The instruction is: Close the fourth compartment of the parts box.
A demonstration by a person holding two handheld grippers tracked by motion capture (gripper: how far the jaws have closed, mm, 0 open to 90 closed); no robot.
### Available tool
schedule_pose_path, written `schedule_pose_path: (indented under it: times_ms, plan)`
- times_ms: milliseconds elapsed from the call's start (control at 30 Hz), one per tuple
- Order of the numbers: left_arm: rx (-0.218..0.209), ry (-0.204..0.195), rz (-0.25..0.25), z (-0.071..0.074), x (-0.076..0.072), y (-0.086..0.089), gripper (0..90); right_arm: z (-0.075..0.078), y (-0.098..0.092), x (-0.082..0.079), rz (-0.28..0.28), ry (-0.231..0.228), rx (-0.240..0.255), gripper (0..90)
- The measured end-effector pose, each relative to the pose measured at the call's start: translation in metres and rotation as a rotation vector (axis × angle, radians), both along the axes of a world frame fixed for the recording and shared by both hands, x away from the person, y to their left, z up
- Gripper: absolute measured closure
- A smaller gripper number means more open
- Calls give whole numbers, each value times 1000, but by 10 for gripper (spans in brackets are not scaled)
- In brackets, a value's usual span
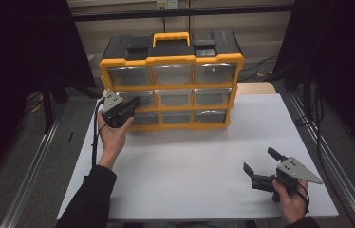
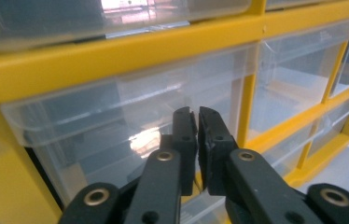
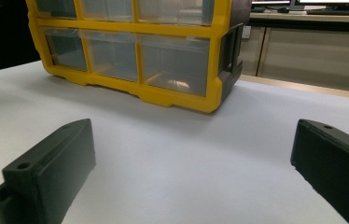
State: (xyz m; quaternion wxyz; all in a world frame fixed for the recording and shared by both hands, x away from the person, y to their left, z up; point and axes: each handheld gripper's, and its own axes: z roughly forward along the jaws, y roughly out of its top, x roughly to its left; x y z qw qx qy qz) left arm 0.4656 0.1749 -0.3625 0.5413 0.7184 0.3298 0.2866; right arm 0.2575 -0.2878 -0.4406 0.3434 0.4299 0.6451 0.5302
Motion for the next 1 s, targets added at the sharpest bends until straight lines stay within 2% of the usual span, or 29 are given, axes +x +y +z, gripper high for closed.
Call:
schedule_pose_path:
  times_ms: [200, 267, 367, 400, 467, 533, 600, 633, 700, 733, 833, 933, 1000]
  plan:
    - [-7, 13, -13, -5, -4, 2, 788, 0, 0, 0, -2, 3, -1, 0]
    - [-34, 16, -20, -5, -6, 2, 754, 1, 1, 0, -1, 2, -2, 0]
    - [-45, 11, -34, -6, -10, 4, 690, 1, 1, 0, -5, 1, -3, 0]
    - [-37, 13, -41, -6, -11, 5, 665, 1, 1, 0, -5, 2, -1, 0]
    - [-46, 7, -43, -7, -13, 5, 609, 1, 2, 0, -4, 3, -2, 0]
    - [-46, 6, -32, -7, -16, 6, 546, 1, 2, 0, -2, -2, -8, 0]
    - [-1, -24, -6, -7, -20, 5, 430, 1, 2, 0, -3, -2, -7, 0]
    - [2, -34, -2, -7, -22, 5, 392, 1, 2, -1, -4, -2, -6, 0]
    - [-15, -33, -16, -7, -25, 6, 384, 1, 2, -1, -6, -3, -8, 0]
    - [-3, -36, -13, -6, -26, 6, 359, 1, 1, -1, -7, -4, -9, 0]
    - [-40, -25, -14, -8, -28, 7, 261, 1, 2, 0, -7, -2, -8, 0]
    - [-25, -9, 8, -9, -30, 7, 152, 1, 2, 0, -6, -1, -7, 0]
    - [-34, -23, 22, -11, -33, 6, 119, 1, 2, -1, -8, 0, -10, 0]
